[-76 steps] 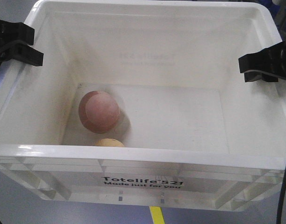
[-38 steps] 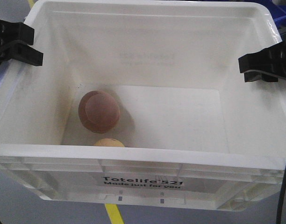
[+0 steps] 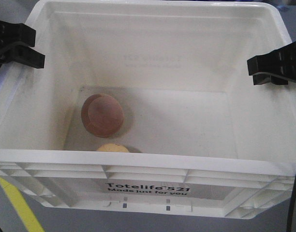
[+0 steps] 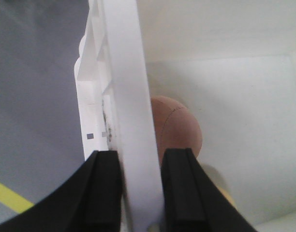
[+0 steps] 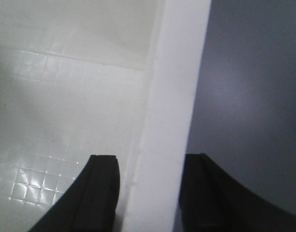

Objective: Place moving items into box and shelve
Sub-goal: 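Hold the tote steady with both grippers while the base drives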

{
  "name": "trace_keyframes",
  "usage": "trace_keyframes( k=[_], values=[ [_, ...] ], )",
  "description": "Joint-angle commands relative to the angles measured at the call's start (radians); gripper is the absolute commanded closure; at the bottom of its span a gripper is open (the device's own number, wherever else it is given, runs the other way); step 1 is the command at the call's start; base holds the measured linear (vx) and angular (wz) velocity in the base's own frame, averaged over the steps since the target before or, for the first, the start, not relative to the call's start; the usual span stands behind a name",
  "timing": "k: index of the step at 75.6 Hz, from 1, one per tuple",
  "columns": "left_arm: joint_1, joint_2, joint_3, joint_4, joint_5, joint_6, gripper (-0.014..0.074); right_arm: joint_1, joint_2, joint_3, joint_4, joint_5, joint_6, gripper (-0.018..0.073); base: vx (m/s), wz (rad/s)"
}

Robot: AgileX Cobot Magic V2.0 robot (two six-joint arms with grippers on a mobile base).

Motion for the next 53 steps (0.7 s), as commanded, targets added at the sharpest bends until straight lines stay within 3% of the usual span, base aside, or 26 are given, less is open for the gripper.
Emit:
trace_keyframes(
  k=[1,53],
  values=[
    [-0.008,-0.042,-0.052,-0.087,-0.103,0.008,0.0599,-0.005,-0.028,-0.043,-0.048,-0.079,0.013,0.0565,0.45,-0.70],
    [-0.008,-0.042,-0.052,-0.091,-0.103,0.008,0.0599,-0.005,-0.028,-0.043,-0.048,-0.079,0.013,0.0565,0.43,-0.59]
  ],
)
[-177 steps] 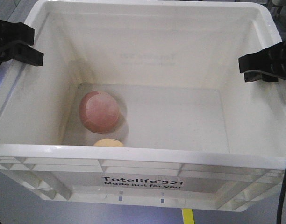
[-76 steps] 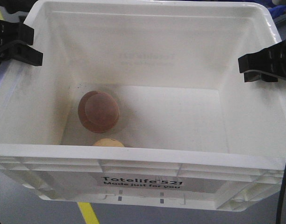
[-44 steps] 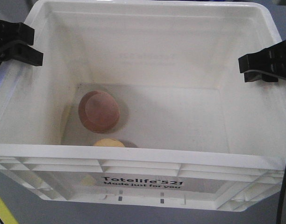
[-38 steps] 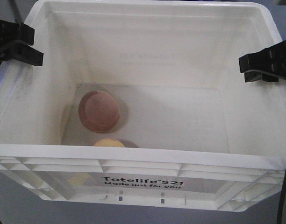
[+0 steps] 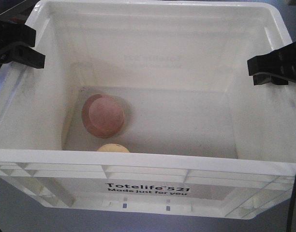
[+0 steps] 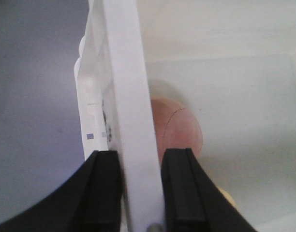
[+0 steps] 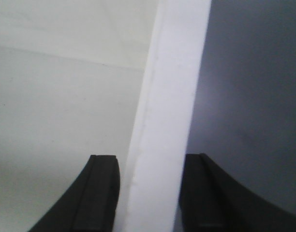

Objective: Place moving items into box and shelve
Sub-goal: 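Hold the tote steady with both grippers while the base drives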

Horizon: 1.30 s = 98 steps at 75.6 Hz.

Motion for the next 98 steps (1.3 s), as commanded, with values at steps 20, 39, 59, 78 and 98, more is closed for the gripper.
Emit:
trace_keyframes(
  k=[20,39,59,78,98],
  values=[
    [-0.008,-0.042,-0.052,-0.088,-0.102,0.008,0.0599,-0.005,-0.027,-0.043,-0.048,-0.080,0.013,0.0565,0.46,-0.46],
    [-0.008,-0.042,-0.052,-0.089,-0.102,0.008,0.0599,-0.005,-0.027,-0.043,-0.048,-0.078,0.013,0.0565,0.48,-0.39],
    [-0.008,-0.042,-0.052,-0.088,-0.102,0.008,0.0599,-0.005,-0.027,-0.043,-0.048,-0.079,0.013,0.0565,0.49,-0.41],
    [-0.008,-0.041,-0.052,-0.088,-0.103,0.008,0.0599,-0.005,-0.027,-0.043,-0.048,-0.080,0.013,0.0565,0.49,-0.37],
    [-0.008,-0.041,-0.052,-0.088,-0.103,0.008,0.0599,-0.005,-0.027,-0.043,-0.048,-0.079,0.013,0.0565,0.50,-0.27]
  ],
)
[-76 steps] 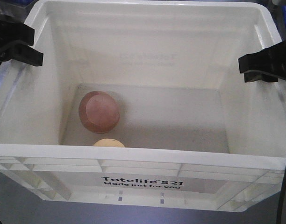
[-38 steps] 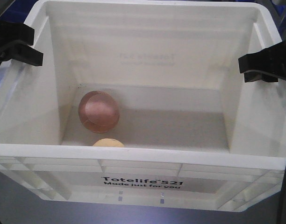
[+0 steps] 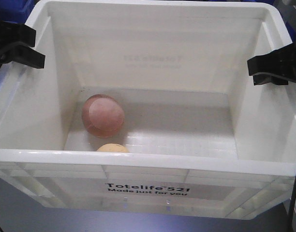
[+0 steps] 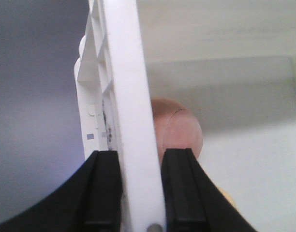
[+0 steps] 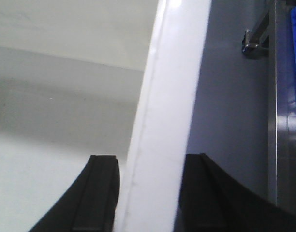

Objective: Place moving items into box and shelve
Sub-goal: 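Hold the tote steady with both grippers while the base drives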

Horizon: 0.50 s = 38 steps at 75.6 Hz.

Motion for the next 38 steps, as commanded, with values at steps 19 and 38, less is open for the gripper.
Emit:
trace_keyframes(
  k=[19,38],
  values=[
    [-0.008,-0.041,-0.052,-0.086,-0.104,0.008,0.0599,-0.005,-0.027,-0.043,-0.048,-0.081,0.013,0.0565,0.52,-0.13],
    [-0.008,-0.041,-0.052,-0.086,-0.104,0.008,0.0599,-0.005,-0.027,-0.043,-0.048,-0.081,0.013,0.0565,0.52,-0.02]
  ],
)
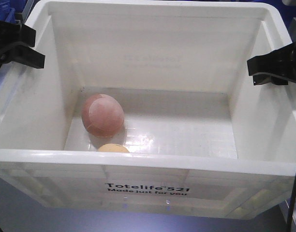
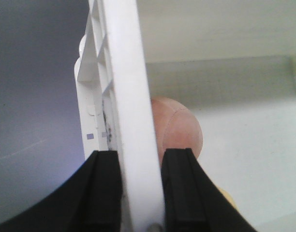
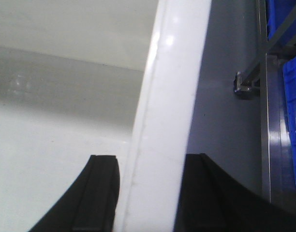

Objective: Place moving items into box and shelve
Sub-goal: 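Hold the tote steady with both grippers while the base drives, then keep gripping the tote rims as the base approaches the blue-bin shelf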

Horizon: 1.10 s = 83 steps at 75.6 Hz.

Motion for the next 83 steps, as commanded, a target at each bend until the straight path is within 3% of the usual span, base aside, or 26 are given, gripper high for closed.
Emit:
trace_keyframes(
  k=[1,83],
  values=[
    [-0.008,-0.041,-0.052,-0.086,-0.104,0.008,0.0599,-0.005,-0.027,-0.043,-0.048,-0.081,0.013,0.0565,0.52,-0.01],
    [-0.008,-0.041,-0.052,-0.086,-0.104,0.008,0.0599,-0.005,-0.027,-0.043,-0.048,-0.081,0.013,0.0565,0.51,0.03]
  ],
)
